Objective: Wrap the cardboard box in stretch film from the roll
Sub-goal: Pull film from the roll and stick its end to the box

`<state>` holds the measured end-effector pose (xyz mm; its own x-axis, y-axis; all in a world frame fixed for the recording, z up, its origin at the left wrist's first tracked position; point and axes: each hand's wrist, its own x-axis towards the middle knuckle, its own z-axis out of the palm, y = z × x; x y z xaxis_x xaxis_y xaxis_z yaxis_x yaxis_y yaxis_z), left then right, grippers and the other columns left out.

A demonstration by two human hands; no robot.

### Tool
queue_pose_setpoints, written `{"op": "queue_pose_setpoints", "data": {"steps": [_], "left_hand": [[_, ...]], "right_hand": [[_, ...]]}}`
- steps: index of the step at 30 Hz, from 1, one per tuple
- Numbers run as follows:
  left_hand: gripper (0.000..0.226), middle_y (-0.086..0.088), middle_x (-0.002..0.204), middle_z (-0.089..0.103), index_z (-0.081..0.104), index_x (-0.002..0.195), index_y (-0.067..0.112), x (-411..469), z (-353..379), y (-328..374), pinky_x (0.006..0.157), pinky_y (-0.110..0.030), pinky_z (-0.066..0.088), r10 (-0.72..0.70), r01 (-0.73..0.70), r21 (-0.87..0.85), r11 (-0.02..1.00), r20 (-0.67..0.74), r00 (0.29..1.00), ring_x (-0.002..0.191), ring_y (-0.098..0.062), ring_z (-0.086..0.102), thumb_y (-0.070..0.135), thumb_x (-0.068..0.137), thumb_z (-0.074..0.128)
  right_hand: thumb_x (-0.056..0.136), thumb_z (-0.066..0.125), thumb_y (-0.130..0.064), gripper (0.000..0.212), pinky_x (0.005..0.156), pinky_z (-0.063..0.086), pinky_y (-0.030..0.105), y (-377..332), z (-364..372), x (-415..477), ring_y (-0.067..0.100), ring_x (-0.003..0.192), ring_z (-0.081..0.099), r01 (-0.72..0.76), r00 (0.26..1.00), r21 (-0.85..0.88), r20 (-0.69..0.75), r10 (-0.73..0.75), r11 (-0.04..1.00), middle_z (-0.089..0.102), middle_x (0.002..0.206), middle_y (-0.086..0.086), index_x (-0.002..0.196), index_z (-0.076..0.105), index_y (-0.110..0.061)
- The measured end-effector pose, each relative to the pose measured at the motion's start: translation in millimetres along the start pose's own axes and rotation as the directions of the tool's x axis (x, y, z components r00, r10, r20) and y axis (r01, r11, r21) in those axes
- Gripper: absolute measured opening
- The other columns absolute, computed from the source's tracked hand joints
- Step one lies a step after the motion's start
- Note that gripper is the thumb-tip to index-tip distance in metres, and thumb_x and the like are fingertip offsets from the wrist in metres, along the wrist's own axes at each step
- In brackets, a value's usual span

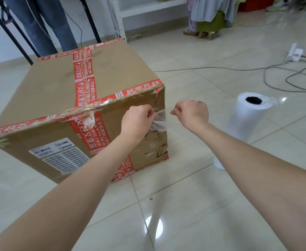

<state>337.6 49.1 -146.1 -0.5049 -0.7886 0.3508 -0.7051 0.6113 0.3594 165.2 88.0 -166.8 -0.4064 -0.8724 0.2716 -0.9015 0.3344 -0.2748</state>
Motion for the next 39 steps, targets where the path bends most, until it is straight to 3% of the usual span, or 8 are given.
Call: {"op": "queue_pose_setpoints", "data": {"steps": [4, 8, 20, 25, 30, 32, 35, 39], "left_hand": [[0.020, 0.002, 0.083, 0.067, 0.069, 0.090, 0.018, 1.4, -10.6, 0.6, 0.050, -0.024, 0.036, 0.225, -0.177, 0.331, 0.927, -0.112, 0.968, 0.075, -0.017, 0.057, 0.034, 0.092, 0.058], [0.023, -0.006, 0.098, 0.060, 0.071, 0.087, 0.017, 1.4, -23.0, 4.1, 0.067, -0.035, 0.035, 0.323, -0.188, 0.615, 0.766, -0.116, 0.939, 0.092, -0.028, 0.050, 0.039, 0.086, 0.063], [0.021, -0.010, 0.102, 0.054, 0.060, 0.089, 0.012, 10.9, -28.5, -9.5, 0.072, -0.036, 0.038, 0.283, -0.095, 0.609, 0.787, -0.221, 0.933, 0.088, -0.028, 0.050, 0.031, 0.082, 0.067], [0.010, -0.012, 0.093, 0.060, 0.063, 0.090, 0.009, 4.5, -27.7, -11.5, 0.064, -0.032, 0.042, 0.501, -0.284, 0.599, 0.749, -0.231, 0.834, 0.077, -0.029, 0.054, 0.010, 0.080, 0.062], [0.033, -0.014, 0.108, 0.068, 0.068, 0.107, 0.003, -4.1, 1.9, -4.3, 0.085, -0.036, 0.056, 0.795, -0.747, 0.527, 0.404, 0.200, 0.572, 0.102, -0.029, 0.065, 0.012, 0.088, 0.042], [0.052, -0.022, 0.143, 0.043, 0.040, 0.139, -0.004, 3.1, 5.7, -18.9, 0.115, -0.041, 0.027, 0.698, -0.718, 0.656, 0.232, 0.402, 0.593, 0.135, -0.031, 0.039, 0.015, 0.092, 0.027], [0.060, -0.018, 0.151, -0.023, -0.019, 0.143, 0.001, 13.0, -12.5, -53.2, 0.112, -0.043, -0.018, 0.497, -0.706, 0.707, -0.037, 0.626, 0.600, 0.139, -0.030, -0.024, 0.018, 0.092, 0.006], [0.059, -0.016, 0.150, -0.026, -0.015, 0.145, 0.003, 15.3, -25.0, -71.9, 0.110, -0.043, -0.023, 0.381, -0.723, 0.678, -0.136, 0.709, 0.593, 0.136, -0.029, -0.031, 0.023, 0.096, 0.008]], "right_hand": [[0.090, 0.054, -0.046, 0.026, 0.089, 0.036, 0.037, -2.5, 6.2, -1.0, 0.026, 0.090, 0.062, 0.020, 0.999, 0.054, -0.040, -0.018, 0.998, 0.071, 0.088, 0.003, 0.090, 0.070, -0.025], [0.090, 0.054, -0.047, 0.028, 0.094, 0.036, 0.039, -2.7, 7.9, -0.2, 0.026, 0.089, 0.061, 0.043, 0.993, 0.054, -0.115, -0.037, 0.998, 0.071, 0.089, 0.002, 0.091, 0.071, -0.024], [0.091, 0.053, -0.047, 0.030, 0.092, 0.037, 0.038, -8.6, 18.9, 4.6, 0.025, 0.087, 0.061, 0.015, 0.973, 0.145, -0.231, 0.019, 0.989, 0.071, 0.090, 0.001, 0.094, 0.070, -0.023], [0.092, 0.051, -0.048, 0.032, 0.086, 0.038, 0.036, -16.5, 22.8, 6.8, 0.024, 0.084, 0.062, -0.023, 0.970, 0.147, -0.237, 0.057, 0.989, 0.071, 0.086, 0.001, 0.092, 0.070, -0.023], [0.092, 0.050, -0.044, 0.029, 0.088, 0.036, 0.036, -15.6, 24.7, 7.5, 0.028, 0.088, 0.062, -0.033, 0.973, 0.149, -0.222, 0.066, 0.988, 0.071, 0.088, 0.004, 0.092, 0.069, -0.023], [0.092, 0.051, -0.042, 0.027, 0.089, 0.036, 0.037, -15.1, 24.0, 9.4, 0.028, 0.089, 0.062, -0.024, 0.972, 0.150, -0.227, 0.058, 0.988, 0.071, 0.088, 0.004, 0.091, 0.069, -0.023], [0.091, 0.053, -0.046, 0.027, 0.086, 0.036, 0.035, -13.4, 23.6, 12.7, 0.026, 0.088, 0.062, -0.017, 0.971, 0.130, -0.234, 0.047, 0.991, 0.071, 0.087, 0.003, 0.091, 0.069, -0.024], [0.089, 0.053, -0.053, 0.032, 0.085, 0.037, 0.036, -12.3, 23.8, 14.2, 0.026, 0.085, 0.061, -0.015, 0.972, 0.130, -0.230, 0.045, 0.991, 0.071, 0.084, 0.002, 0.088, 0.068, -0.025]]}}
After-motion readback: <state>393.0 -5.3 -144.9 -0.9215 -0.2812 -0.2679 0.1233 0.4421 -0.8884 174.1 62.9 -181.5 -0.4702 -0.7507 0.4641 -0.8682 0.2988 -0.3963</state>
